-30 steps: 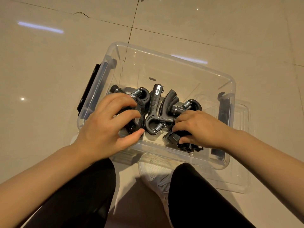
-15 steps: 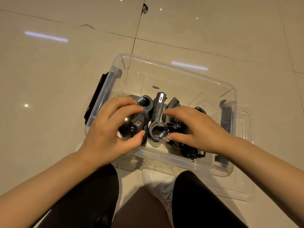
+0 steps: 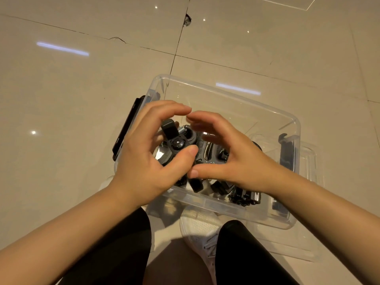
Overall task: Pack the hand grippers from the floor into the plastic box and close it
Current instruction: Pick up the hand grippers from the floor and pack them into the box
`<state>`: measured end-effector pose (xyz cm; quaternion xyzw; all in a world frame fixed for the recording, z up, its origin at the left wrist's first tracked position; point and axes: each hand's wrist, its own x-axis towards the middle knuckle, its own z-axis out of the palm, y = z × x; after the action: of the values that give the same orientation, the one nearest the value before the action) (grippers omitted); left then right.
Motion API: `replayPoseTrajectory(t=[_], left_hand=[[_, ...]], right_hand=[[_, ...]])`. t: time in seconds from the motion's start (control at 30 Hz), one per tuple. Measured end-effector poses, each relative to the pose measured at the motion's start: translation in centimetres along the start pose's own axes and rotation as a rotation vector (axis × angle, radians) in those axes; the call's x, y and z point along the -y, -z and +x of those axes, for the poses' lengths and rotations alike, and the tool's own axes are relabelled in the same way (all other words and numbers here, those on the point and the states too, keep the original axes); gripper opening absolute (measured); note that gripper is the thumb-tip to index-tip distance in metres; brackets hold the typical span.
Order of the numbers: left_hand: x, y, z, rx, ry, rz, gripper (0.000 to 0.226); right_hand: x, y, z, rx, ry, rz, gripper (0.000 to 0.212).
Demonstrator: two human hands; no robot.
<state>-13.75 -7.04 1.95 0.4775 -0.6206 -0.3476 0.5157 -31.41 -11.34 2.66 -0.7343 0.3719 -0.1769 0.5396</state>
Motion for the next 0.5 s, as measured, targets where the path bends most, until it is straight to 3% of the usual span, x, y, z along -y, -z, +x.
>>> replayPoseTrajectory(t=[0.1,0.23,0.5], left_hand=[[0.0,0.1,0.1,0.030,-0.026,0.044,0.043],[0.8,0.3,-0.2,0.116,-0.023,0.134,0.042],[1.2,0.3,-0.7,0.135,0.095,0.035,0.062]], right_hand=[[0.4,-0.1,0.4,0.101,-0.047,0.115,0.083],[0.0,-0.6,0.2,0.051,-0.069,0.142,0.086],[-0.8,-0.6,1.3,0.152,-0.126,0.194,0.095]])
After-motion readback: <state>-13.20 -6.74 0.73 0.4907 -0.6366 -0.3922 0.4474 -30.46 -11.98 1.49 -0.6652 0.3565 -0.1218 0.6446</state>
